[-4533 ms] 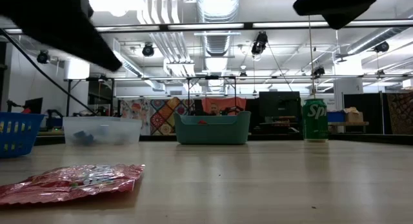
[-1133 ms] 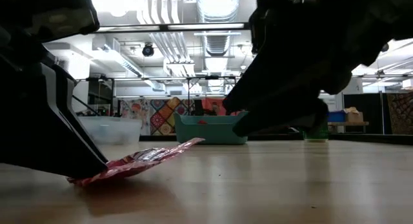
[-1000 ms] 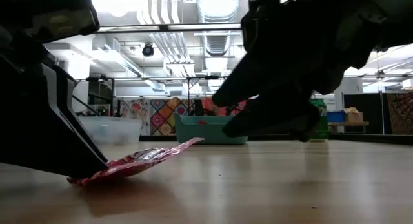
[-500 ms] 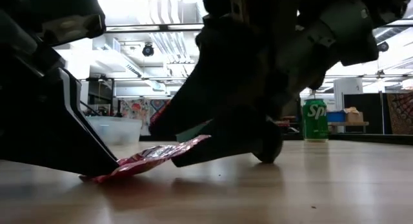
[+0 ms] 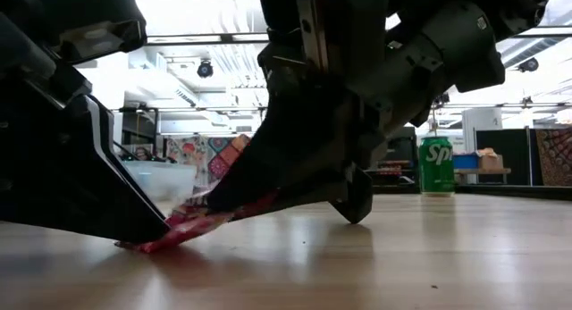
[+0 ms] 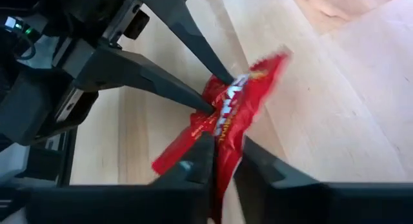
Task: Sort candy
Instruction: Put the red candy into the green bin
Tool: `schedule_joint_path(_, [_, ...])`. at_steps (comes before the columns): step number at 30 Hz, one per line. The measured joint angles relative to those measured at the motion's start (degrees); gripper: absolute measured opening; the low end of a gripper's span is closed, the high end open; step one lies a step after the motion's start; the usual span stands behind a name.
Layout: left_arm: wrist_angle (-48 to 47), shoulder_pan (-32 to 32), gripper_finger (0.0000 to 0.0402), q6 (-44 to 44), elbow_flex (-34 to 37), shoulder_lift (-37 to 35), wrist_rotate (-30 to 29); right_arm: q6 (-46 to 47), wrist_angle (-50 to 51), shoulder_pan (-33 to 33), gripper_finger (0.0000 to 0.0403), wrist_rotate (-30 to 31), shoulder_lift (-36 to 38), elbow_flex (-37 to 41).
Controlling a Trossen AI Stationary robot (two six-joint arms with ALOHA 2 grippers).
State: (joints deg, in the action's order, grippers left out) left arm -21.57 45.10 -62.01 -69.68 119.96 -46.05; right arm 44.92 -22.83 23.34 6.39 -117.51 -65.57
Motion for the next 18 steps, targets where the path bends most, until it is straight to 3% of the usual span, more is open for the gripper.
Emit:
schedule_joint_path(3, [-1.07, 0.03, 0.0075, 0.06, -0.62, -0.13, 0.08, -1.15, 0.24, -0.12, 0.0017, -0.38, 0.03, 0.07])
schedule_joint_path(18, [-11.49, 1.09, 0.0075, 2.56, -2.98, -4.95, -6.08, -8.16, 17.54, -0.71, 0.0011, 1.27, 8.15, 0.24])
